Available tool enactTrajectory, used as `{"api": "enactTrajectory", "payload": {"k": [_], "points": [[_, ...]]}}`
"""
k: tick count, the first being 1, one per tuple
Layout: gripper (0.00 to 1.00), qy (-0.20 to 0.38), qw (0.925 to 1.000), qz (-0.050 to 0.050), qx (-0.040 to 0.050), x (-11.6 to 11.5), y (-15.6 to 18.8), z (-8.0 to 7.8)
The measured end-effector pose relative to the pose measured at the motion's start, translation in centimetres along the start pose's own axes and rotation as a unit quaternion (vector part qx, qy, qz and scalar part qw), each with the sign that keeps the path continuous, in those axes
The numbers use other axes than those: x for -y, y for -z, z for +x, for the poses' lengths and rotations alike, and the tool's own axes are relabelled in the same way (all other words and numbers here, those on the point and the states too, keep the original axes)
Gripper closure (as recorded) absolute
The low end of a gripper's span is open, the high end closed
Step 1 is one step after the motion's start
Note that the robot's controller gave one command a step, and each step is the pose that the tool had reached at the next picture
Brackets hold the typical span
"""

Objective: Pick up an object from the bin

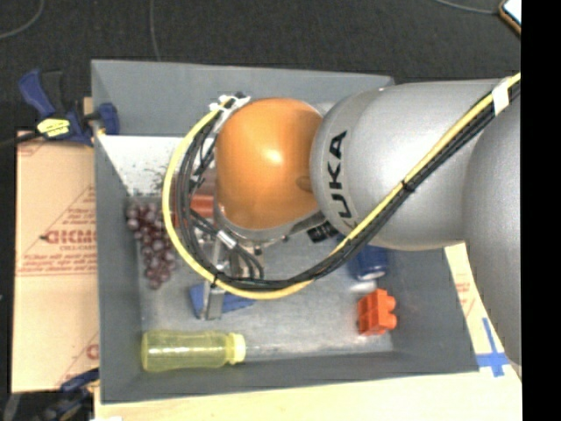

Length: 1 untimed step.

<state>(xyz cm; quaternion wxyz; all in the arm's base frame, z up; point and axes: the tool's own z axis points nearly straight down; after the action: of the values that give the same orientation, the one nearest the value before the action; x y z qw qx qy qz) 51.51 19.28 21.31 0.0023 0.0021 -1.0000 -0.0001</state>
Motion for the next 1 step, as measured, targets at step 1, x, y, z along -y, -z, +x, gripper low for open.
{"api": "enactTrajectory", "payload": {"k": [1], "points": [[0.0, -0.003, 1.0, -0.001, 0.0034, 0.1, 0.34, -0.19]]}}
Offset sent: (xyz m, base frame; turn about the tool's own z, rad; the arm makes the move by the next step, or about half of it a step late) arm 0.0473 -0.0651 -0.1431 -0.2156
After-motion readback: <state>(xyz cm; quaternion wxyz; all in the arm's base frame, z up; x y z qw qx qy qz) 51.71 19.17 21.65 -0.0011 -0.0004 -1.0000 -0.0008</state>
